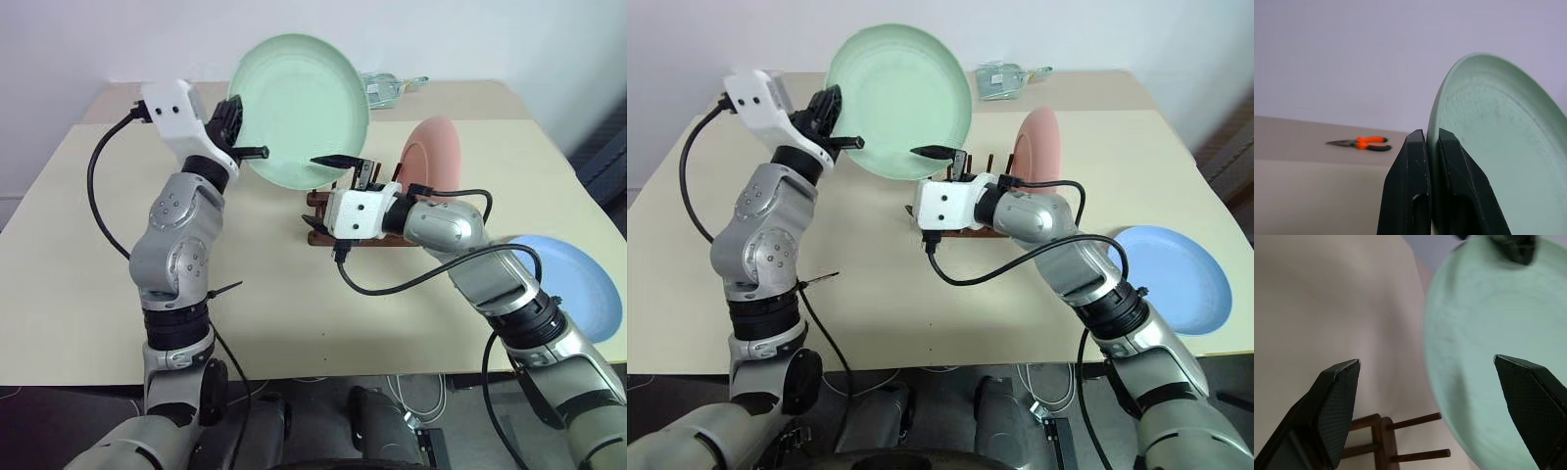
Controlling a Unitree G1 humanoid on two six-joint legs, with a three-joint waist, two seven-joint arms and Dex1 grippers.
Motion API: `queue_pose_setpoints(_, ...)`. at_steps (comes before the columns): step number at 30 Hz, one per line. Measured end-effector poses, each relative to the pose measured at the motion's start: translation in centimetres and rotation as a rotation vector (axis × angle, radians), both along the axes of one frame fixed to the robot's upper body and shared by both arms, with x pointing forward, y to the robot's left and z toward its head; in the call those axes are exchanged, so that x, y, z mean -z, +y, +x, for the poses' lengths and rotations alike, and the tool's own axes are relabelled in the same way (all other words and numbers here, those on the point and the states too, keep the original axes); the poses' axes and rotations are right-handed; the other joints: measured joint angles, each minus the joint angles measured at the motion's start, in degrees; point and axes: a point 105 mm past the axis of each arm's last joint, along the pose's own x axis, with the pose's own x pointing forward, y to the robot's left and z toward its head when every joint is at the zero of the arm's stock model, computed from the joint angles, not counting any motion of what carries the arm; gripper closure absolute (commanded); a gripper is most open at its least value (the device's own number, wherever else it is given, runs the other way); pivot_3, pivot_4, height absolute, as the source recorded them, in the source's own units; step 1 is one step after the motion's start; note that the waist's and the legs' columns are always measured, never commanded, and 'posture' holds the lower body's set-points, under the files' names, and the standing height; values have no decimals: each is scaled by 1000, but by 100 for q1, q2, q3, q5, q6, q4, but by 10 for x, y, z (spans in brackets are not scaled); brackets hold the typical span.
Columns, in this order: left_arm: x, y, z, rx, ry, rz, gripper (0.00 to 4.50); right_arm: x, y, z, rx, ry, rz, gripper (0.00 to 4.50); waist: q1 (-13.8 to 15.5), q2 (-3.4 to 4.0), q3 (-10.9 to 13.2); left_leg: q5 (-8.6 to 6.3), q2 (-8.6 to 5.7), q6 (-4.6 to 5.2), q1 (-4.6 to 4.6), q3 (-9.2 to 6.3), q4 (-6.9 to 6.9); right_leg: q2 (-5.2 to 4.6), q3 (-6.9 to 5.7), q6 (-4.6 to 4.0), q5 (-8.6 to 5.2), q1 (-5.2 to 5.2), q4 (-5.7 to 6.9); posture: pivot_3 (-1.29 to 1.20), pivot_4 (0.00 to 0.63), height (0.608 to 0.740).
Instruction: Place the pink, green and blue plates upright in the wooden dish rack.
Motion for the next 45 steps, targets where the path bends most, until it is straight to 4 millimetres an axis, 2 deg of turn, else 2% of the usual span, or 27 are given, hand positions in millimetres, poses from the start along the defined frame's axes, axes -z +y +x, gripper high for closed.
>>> queue_pose_setpoints(1, -1, -1, -1, 4, 2, -2, 4500, 1, -1, 2, 7, -7, -10, 890, 0, 0, 0, 0, 0, 1, 0, 0, 0, 0, 0, 0, 0, 0, 1, 0, 150, 740)
queue_pose_setpoints(8, 7, -8, -1, 37, 63, -16, 4500, 4, -4, 8, 41, -46, -45, 4424, 0, 0, 0, 4, 0, -7, 0, 0, 0, 1, 1, 0, 0, 0, 1, 0, 150, 740)
queue_pose_setpoints(9, 8, -7, 0, 35, 66, -18, 4500, 3, -4, 7, 36, -60, -52, 4468, -2, 0, 0, 4, 0, -7, 1, -1, 0, 1, 1, -1, 0, 0, 1, 0, 150, 740)
queue_pose_setpoints(12, 3, 0, 1, 35, 62, -166, 3532, 1, -3, 6, 32, -97, -60, 4500, 7, -4, 2, 4, 0, -7, -1, -2, 1, 1, 1, -1, 0, 0, 0, 0, 150, 740)
queue_pose_setpoints(13, -5, 10, 2, 9, 41, -236, 3055, 1, -3, 7, 35, -98, -51, 4500, 11, -7, 4, 4, 1, -7, -1, -4, 2, 2, 0, -1, 0, 0, 0, 0, 150, 740)
queue_pose_setpoints(15, -25, 45, 1, -92, -35, -344, 2092, 0, -10, 7, 54, -95, -11, 4500, 2, -7, 5, 6, 1, -11, 3, -1, -2, 3, 2, -1, 1, 0, 0, 0, 150, 740)
queue_pose_setpoints(17, -32, 72, -3, -185, -80, -340, 2092, -6, -19, 10, 85, -68, 55, 4500, -8, -6, 4, 10, 1, -18, 5, 2, -6, 3, 5, -1, 0, 0, 0, 0, 150, 740)
queue_pose_setpoints(18, -28, 84, -3, -236, -79, -278, 2092, -13, -23, 8, 88, -32, 148, 4500, -10, -5, 4, 12, 2, -20, 6, 1, -8, 6, 7, -1, 0, 0, 1, 0, 150, 740)
queue_pose_setpoints(21, -1, 102, 0, -303, -18, -66, 2092, -40, -30, -4, 32, 98, 409, 4500, -16, -3, 4, 11, 1, -18, 4, 1, -7, 9, 12, -3, 1, -1, 2, 0, 150, 740)
queue_pose_setpoints(23, 28, 91, -1, -203, 42, 155, 2092, -64, -37, -16, -58, 273, 672, 4500, -10, 0, 3, -2, 3, 6, 5, -3, -6, 10, 13, -7, 2, 2, 2, 0, 150, 740)
queue_pose_setpoints(24, 51, 80, -5, -106, 96, 254, 2092, -76, -43, -23, -119, 376, 811, 4500, -7, 6, 1, -4, 3, 9, 6, -3, -7, 10, 14, -11, 3, 4, 1, 0, 150, 740)
queue_pose_setpoints(26, 98, 55, -15, 98, 215, 333, 2092, -96, -54, -34, -210, 507, 996, 4500, 13, 12, 6, -7, 6, 14, 1, -4, -5, 6, 14, -36, -3, -1, -1, 0, 150, 740)
queue_pose_setpoints(29, 135, 22, -44, 372, 300, 458, 2092, -107, -64, -37, -235, 634, 1181, 4500, -16, 12, 6, -7, 16, 13, 1, 0, -12, 15, 14, -42, -2, -16, 6, 0, 150, 740)
queue_pose_setpoints(32, 149, 0, -70, 560, 317, 546, 2092, -95, -73, -31, -149, 719, 1266, 4500, -24, 39, 8, -7, 16, 13, 0, 8, -15, 14, 17, -42, -2, -21, 6, 0, 150, 740)
queue_pose_setpoints(35, 154, -17, -85, 671, 320, 537, 2092, -72, -72, -27, -71, 812, 1290, 4500, -27, 44, 8, -7, 16, 14, -1, 12, -14, 14, 19, -41, -2, -22, 6, 0, 150, 740)
queue_pose_setpoints(37, 153, -23, -88, 696, 312, 528, 2092, -65, -71, -26, -40, 847, 1297, 4500, -29, 45, 9, -6, 16, 15, -1, 13, -11, 14, 20, -41, -1, -22, 7, 0, 150, 740)
queue_pose_setpoints(41, 153, -25, -88, 702, 319, 521, 2092, -62, -72, -25, -23, 872, 1304, 4500, -31, 45, 8, -6, 16, 16, 0, 14, -11, 15, 20, -39, -1, -22, 8, 0, 150, 740)
queue_pose_setpoints(45, 154, -25, -88, 701, 319, 523, 2092, -48, -72, -17, 42, 939, 1301, 4500, -32, 44, 8, -6, 16, 16, 0, 15, -10, 15, 20, -39, -1, -21, 8, 0, 150, 740)
